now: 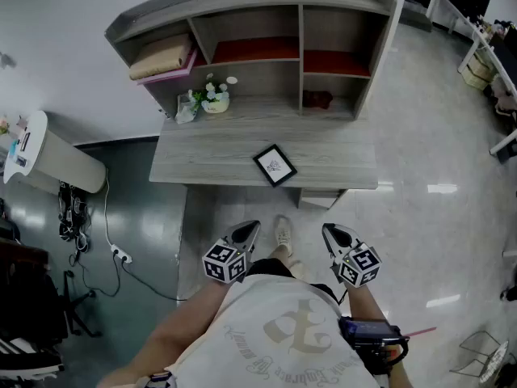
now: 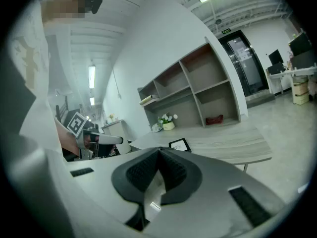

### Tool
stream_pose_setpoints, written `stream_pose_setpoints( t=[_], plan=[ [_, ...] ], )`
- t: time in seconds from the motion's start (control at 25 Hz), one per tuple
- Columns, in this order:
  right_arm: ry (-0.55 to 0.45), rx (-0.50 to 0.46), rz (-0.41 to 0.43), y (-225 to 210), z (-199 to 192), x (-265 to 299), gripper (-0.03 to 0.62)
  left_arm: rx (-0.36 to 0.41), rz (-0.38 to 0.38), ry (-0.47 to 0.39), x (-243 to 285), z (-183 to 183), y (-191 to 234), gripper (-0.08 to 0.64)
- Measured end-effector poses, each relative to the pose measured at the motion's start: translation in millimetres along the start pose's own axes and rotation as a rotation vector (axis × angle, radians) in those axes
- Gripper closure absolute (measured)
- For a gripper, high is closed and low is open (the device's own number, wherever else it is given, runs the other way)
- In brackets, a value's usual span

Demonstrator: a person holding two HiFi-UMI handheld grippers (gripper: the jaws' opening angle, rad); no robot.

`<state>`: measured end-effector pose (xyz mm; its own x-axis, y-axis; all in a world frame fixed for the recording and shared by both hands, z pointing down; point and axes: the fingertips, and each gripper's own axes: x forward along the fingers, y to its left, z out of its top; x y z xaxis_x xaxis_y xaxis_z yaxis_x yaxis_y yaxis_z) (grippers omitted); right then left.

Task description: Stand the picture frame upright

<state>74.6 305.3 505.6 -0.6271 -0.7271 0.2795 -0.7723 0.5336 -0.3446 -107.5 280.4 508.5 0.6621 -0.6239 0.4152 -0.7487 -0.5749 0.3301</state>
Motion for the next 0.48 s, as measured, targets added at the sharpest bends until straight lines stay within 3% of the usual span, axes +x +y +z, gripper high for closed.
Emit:
stream_pose_setpoints(
  t=[0.48],
  plan=[
    [-0.005, 0.038, 0.013, 2.1, -15.4, -1.8, 0.588, -0.017, 0.014, 0.043, -4.4, -21.8, -5.1, 0.558]
  ],
)
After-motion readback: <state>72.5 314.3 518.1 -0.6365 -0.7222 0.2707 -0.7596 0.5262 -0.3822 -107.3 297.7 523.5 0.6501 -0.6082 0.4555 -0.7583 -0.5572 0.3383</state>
